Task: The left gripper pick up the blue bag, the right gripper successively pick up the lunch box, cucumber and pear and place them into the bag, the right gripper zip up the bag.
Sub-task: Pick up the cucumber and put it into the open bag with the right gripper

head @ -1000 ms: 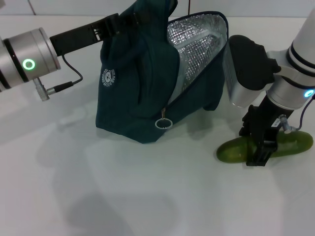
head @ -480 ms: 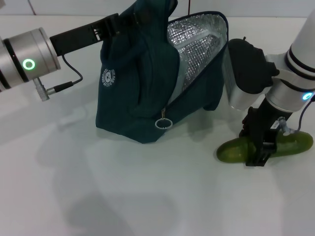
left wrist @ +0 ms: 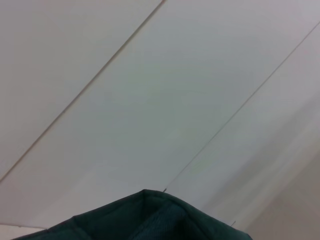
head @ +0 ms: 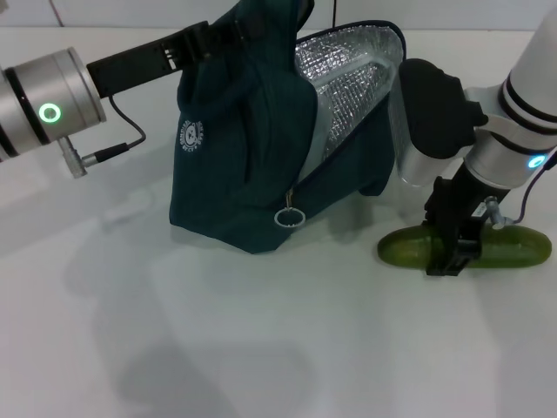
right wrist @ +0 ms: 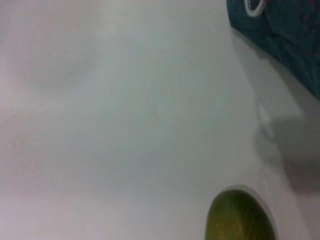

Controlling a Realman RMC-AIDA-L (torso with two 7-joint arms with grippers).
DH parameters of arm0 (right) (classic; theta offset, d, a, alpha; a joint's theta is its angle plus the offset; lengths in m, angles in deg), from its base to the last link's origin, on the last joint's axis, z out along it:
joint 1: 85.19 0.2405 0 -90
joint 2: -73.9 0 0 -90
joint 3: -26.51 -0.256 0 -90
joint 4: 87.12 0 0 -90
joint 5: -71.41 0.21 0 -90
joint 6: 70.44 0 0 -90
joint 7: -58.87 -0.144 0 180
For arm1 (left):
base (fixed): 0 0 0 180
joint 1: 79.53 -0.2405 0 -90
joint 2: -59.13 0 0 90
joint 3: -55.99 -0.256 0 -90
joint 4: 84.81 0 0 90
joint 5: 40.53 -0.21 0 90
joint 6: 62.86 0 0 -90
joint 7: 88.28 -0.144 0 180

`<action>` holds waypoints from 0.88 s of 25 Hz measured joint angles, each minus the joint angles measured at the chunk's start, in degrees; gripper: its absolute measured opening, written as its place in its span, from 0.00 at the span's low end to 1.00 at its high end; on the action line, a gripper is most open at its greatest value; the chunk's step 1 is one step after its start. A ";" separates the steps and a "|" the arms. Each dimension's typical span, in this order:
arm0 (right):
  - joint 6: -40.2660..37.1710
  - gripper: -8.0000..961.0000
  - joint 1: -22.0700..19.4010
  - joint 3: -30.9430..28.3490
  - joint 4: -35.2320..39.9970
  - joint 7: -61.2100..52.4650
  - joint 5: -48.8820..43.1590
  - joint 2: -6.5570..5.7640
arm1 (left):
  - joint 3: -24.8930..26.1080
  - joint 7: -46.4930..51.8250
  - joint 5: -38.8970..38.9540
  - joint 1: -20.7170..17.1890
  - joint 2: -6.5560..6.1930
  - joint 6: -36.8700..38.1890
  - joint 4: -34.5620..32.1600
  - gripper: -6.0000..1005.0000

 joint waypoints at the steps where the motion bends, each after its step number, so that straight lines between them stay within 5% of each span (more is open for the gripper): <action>1: 0.24 0.58 -0.01 -0.07 0.25 -0.03 -0.01 -0.01 | 0.00 -0.02 0.03 -0.04 -0.02 0.00 0.00 0.05; 11: -2.34 0.58 -1.98 -2.03 4.23 -2.19 -2.14 -0.75 | 0.00 -0.06 0.40 -0.50 -0.20 0.03 0.00 0.05; 22: -10.98 0.59 -8.18 -17.85 16.00 -3.69 -7.99 -0.88 | 0.09 -0.81 0.90 -0.35 -0.35 0.23 0.00 0.05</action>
